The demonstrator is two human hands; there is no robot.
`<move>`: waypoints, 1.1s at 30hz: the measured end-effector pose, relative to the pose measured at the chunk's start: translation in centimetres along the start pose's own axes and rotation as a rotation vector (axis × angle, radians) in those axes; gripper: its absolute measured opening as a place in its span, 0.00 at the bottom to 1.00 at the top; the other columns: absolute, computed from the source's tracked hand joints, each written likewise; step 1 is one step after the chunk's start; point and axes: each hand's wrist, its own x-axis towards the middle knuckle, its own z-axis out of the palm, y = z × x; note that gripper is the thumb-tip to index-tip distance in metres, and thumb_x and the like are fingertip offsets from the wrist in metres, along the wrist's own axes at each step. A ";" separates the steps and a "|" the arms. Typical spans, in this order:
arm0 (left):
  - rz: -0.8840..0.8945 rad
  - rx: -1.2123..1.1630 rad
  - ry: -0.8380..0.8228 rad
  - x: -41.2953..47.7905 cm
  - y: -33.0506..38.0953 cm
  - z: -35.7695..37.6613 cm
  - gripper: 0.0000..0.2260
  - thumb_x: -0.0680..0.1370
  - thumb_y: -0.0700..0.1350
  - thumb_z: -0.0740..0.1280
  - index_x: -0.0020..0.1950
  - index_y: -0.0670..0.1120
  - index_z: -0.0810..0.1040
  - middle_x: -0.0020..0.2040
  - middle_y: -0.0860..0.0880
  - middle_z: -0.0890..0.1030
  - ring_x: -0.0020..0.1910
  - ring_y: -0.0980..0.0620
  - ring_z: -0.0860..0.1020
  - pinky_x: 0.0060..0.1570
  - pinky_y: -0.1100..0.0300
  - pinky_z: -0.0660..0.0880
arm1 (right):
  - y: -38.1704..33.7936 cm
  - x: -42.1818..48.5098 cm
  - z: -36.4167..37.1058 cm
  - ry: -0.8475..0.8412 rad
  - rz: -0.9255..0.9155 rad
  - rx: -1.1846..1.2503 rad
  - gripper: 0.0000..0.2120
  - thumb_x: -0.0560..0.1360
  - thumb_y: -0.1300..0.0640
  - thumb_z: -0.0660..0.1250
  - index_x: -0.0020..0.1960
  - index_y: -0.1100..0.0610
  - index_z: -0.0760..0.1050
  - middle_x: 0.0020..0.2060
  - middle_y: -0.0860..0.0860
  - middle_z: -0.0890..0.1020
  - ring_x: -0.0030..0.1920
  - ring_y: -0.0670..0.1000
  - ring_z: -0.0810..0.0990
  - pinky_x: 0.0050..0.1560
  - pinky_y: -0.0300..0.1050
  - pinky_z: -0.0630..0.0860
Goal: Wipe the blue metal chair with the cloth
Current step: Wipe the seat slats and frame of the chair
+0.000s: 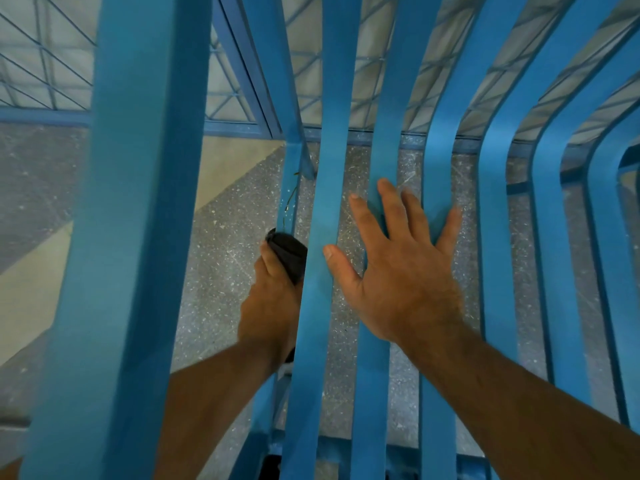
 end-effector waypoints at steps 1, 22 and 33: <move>-0.029 -0.068 0.007 1.1 0.5 -0.2 0.34 0.75 0.66 0.54 0.76 0.53 0.50 0.64 0.47 0.72 0.52 0.43 0.79 0.50 0.44 0.77 | 0.0 0.0 0.0 -0.007 -0.002 -0.002 0.35 0.76 0.30 0.39 0.78 0.46 0.48 0.79 0.53 0.48 0.78 0.59 0.49 0.70 0.75 0.42; -0.081 -0.144 0.113 8.2 3.1 -1.1 0.22 0.79 0.64 0.53 0.50 0.46 0.74 0.41 0.49 0.80 0.37 0.50 0.79 0.38 0.54 0.77 | -0.1 0.1 0.0 -0.005 -0.001 0.022 0.35 0.76 0.30 0.40 0.78 0.46 0.49 0.79 0.53 0.49 0.78 0.59 0.50 0.70 0.75 0.43; -0.061 -0.218 0.105 6.9 1.2 0.0 0.19 0.81 0.60 0.51 0.53 0.49 0.75 0.43 0.49 0.81 0.39 0.50 0.79 0.40 0.55 0.76 | 0.0 0.1 -0.1 -0.019 -0.005 0.007 0.34 0.77 0.31 0.42 0.78 0.48 0.54 0.78 0.55 0.53 0.77 0.60 0.54 0.69 0.76 0.46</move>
